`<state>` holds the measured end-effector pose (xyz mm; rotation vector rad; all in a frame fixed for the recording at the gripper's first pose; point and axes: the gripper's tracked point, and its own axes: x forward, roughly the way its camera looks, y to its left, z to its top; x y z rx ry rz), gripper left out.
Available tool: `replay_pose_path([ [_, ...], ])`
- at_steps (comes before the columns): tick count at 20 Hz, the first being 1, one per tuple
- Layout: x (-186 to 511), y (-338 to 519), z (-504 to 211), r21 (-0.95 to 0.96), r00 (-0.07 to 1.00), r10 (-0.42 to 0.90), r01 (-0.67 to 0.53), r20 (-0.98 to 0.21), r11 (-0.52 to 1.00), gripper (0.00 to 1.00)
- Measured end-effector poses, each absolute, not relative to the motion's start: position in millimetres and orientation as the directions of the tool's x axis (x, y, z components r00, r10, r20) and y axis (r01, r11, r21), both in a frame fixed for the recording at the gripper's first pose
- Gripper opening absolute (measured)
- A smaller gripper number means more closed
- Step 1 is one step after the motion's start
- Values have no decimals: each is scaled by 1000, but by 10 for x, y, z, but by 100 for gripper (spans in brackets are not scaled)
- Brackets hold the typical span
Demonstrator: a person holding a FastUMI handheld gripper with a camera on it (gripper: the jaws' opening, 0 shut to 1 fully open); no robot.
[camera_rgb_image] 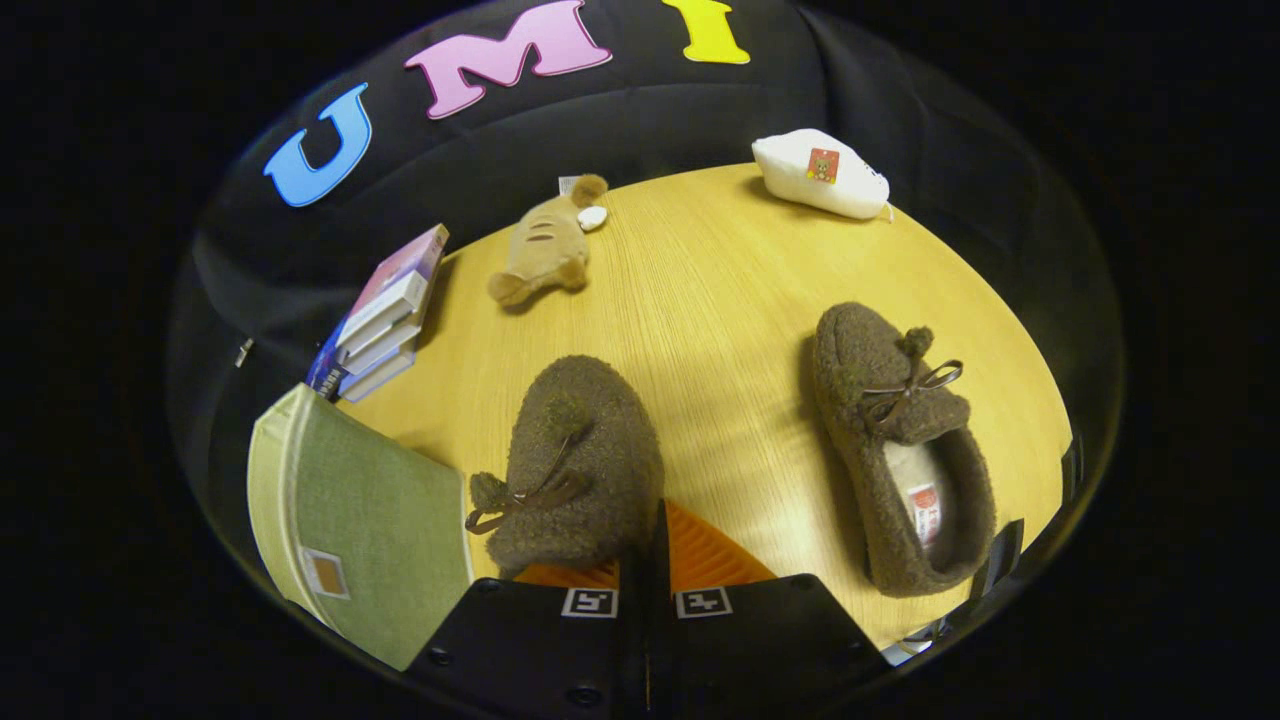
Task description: Open the storage box then place both shoes into the box .Put the left shoe in first, then the right shoe, with the right side of both shoes facing outward in a uniform manner.
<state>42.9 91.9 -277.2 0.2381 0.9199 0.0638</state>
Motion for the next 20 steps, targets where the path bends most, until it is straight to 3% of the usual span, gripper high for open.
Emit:
replay_pose_path([
  [7,219,1311,-1585,318,686,262,-47,-679,947,6],
  [12,20,1969,-1132,393,668,364,-114,-650,912,6],
  [16,-98,2589,-1038,459,629,450,-162,-634,873,6],
  [20,-154,2979,-1388,441,594,435,-146,-677,886,6],
])
